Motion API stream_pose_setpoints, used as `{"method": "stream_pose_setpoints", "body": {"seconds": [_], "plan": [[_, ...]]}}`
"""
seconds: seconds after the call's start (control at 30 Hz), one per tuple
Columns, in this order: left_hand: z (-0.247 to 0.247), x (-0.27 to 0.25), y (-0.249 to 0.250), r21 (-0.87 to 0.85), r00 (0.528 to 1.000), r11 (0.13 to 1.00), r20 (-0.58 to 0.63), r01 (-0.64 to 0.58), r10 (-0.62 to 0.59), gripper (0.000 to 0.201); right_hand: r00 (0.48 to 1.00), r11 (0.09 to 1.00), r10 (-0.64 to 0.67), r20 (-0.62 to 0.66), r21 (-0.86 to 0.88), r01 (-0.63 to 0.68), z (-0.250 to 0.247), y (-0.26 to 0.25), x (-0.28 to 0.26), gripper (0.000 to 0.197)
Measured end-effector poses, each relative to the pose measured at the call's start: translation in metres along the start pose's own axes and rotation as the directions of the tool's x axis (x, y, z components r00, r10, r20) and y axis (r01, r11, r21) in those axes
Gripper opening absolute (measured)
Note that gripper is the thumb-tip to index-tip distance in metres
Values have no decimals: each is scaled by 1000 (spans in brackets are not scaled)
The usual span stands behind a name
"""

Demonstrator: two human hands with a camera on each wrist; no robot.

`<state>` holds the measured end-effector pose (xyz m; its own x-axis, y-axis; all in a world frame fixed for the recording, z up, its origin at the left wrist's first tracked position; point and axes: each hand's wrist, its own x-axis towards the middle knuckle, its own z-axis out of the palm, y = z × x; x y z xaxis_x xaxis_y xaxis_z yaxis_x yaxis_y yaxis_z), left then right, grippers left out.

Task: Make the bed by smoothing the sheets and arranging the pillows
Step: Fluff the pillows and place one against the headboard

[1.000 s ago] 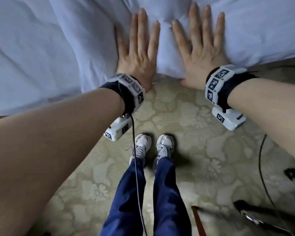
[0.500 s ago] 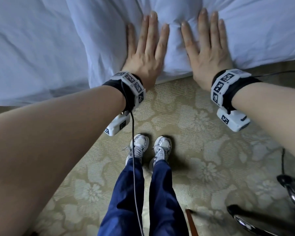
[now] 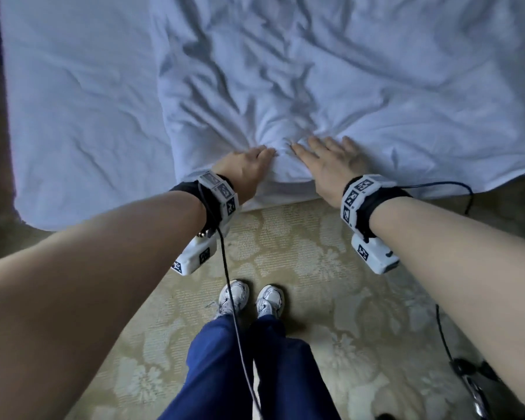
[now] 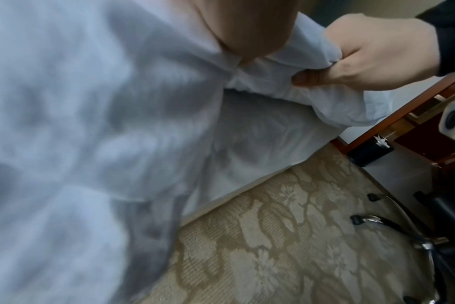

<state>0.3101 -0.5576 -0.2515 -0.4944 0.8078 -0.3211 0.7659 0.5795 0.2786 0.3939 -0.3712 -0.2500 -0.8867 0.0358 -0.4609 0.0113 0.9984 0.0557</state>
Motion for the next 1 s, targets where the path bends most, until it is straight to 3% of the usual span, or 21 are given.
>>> {"method": "stream_pose_setpoints", "body": {"seconds": [0.13,0.43,0.53,0.63,0.7,0.73,0.8,0.87,0.93,1.0], "plan": [[-94,24,-3,137,1000,990,23,12,-15,55,994,996,18,-112,-85,-28,-89,29,14,78],[-359,144,-63,414,987,908,-163,61,8,45,908,976,56,-416,-169,-138,-326,128,143,37],[-395,196,-101,530,966,848,-229,20,121,46,906,970,98,-411,-163,-179,-365,153,195,30],[-360,232,-135,716,898,698,-293,-23,330,46,951,956,128,-283,-221,-194,-356,154,240,32],[-299,247,-143,751,833,653,-298,-97,466,46,968,942,173,-185,-257,-217,-331,155,265,27],[-270,249,-143,732,825,666,-285,-142,489,51,971,941,184,-150,-258,-218,-315,157,276,26],[-225,247,-143,607,892,773,-228,-184,390,69,980,958,156,-122,-221,-181,-285,158,289,25],[-200,256,-145,498,959,859,-168,-117,228,87,983,972,134,-126,-177,-155,-266,159,299,25],[-185,275,-146,498,990,866,-99,-38,100,92,981,979,132,-143,-133,-152,-256,159,305,36],[-177,299,-147,570,999,822,-34,19,0,92,978,993,105,-180,-30,-112,-248,147,299,54]]}}
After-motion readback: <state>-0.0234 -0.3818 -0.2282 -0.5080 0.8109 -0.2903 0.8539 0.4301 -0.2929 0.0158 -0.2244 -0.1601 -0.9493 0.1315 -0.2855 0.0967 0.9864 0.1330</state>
